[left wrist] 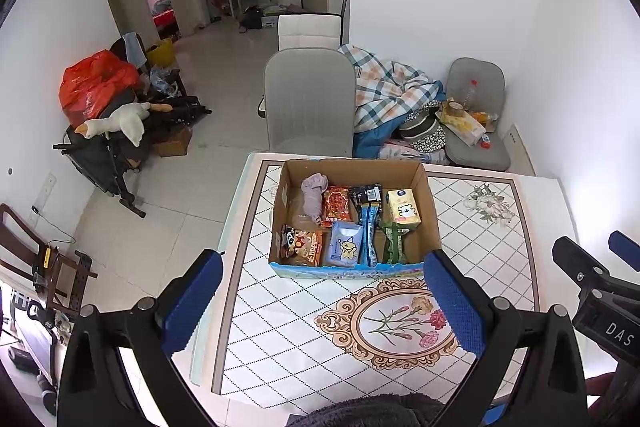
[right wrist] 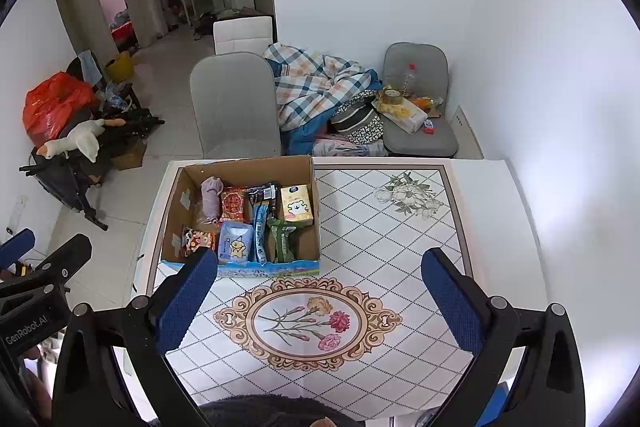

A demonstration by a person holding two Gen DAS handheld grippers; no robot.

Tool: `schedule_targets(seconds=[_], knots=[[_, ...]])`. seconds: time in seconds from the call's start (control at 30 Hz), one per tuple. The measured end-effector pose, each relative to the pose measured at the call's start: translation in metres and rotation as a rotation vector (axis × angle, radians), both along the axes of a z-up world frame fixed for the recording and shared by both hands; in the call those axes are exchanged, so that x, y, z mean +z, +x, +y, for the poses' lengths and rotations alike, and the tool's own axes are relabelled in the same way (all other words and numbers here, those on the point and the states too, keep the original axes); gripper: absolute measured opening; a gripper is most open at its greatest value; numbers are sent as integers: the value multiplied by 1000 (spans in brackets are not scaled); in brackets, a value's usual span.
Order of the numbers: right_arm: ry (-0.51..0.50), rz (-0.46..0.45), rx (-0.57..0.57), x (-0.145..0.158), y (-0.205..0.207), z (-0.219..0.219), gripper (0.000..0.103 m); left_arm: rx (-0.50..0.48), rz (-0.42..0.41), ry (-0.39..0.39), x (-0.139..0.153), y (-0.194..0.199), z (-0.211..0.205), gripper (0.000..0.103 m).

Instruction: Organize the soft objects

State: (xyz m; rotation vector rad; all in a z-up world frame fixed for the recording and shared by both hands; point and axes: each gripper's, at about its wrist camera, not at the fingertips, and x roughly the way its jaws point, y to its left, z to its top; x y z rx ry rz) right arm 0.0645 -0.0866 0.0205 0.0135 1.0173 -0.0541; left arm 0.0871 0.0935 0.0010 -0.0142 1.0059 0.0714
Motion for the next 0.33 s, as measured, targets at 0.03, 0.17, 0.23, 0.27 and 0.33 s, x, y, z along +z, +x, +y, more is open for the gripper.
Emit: schedule_targets(seconds=[0.03, 0.17, 0.23, 0.27, 0.33], knots=[[0, 0, 0, 0, 0, 0, 103, 0, 0, -1, 0, 0, 0, 103], [-1, -1, -1, 0, 0, 0, 103, 4, -1, 3, -1, -1, -1, 103], [-3, -1, 0, 0, 0, 0, 103, 6, -3, 1, 0, -1, -2, 103], [-2, -2, -1, 0, 0, 0, 103, 7, -4, 0, -1, -3, -3, 103], [-1, -2, -1, 0, 1, 0, 103, 7, -5, 7, -1, -2, -3, 103]])
